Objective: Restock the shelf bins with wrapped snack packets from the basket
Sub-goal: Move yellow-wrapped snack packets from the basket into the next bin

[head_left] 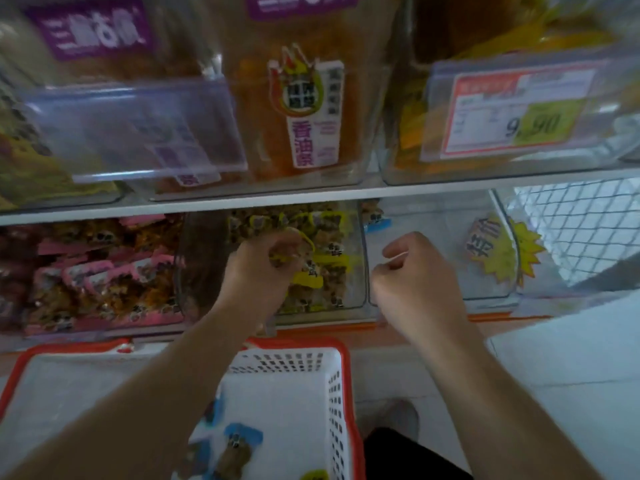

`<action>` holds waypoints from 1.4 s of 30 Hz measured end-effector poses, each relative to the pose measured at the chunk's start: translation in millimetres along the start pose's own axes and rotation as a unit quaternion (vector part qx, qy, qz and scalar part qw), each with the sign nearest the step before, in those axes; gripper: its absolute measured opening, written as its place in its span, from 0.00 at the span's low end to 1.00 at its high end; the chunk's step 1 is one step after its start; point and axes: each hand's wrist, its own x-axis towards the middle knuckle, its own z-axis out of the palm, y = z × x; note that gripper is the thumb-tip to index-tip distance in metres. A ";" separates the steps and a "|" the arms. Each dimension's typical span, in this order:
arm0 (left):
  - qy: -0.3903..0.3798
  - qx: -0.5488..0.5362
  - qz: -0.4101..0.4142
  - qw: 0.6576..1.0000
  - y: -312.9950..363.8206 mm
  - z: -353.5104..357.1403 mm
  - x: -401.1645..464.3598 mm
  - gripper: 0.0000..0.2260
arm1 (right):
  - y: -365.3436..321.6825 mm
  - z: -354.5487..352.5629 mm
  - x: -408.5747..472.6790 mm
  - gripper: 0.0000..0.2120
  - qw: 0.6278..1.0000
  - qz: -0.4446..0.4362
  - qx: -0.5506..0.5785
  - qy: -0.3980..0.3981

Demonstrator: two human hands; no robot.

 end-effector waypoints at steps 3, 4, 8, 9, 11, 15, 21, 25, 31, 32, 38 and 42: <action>-0.009 0.094 -0.003 0.996 1.3 10.8 1.4 0.11 | -1.3 -2.7 3.3 0.13 0.999 0.016 0.014 -0.024; -0.011 0.126 -0.001 0.992 -0.7 14.3 0.6 0.11 | -1.7 -2.8 3.7 0.13 0.999 0.018 0.016 -0.034; -0.004 0.257 0.009 0.966 -8.1 20.0 -2.5 0.11 | -2.2 -3.2 3.3 0.08 0.999 0.012 -0.005 -0.053; -0.006 0.291 0.005 0.957 -6.5 20.2 -1.6 0.12 | -2.6 -3.7 3.5 0.07 0.998 0.012 -0.007 -0.056; -0.024 0.317 -0.009 0.948 -2.0 20.3 0.5 0.13 | -2.9 -4.9 3.4 0.06 0.998 0.012 -0.009 -0.061; -0.036 0.278 -0.010 0.960 2.7 15.7 -2.3 0.16 | -2.6 -6.7 1.4 0.08 0.998 0.011 0.000 -0.054; 0.024 0.155 0.089 0.984 -4.6 -14.6 -52.0 0.12 | -14.6 -2.0 -19.1 0.07 0.992 -0.120 -0.004 0.036; 0.048 0.154 0.087 0.983 -29.8 -52.5 -107.2 0.12 | -30.4 22.8 -55.5 0.07 0.969 -0.227 -0.047 -0.085; 0.091 0.245 -0.011 0.965 -107.7 -125.3 -184.5 0.19 | -4.4 124.2 -97.0 0.03 0.824 -0.198 -0.330 -0.416; 0.094 0.280 -0.037 0.955 -119.5 -136.4 -192.9 0.23 | 5.7 142.2 -101.6 0.06 0.788 -0.193 -0.373 -0.450; 0.052 0.239 -0.243 0.939 -173.4 -173.8 -218.7 0.40 | 96.4 231.5 -134.7 0.35 0.703 -0.255 -0.452 -0.486; 0.018 0.176 -0.246 0.953 -189.9 -174.8 -220.5 0.44 | 122.2 263.5 -154.2 0.27 0.689 -0.319 -0.492 -0.427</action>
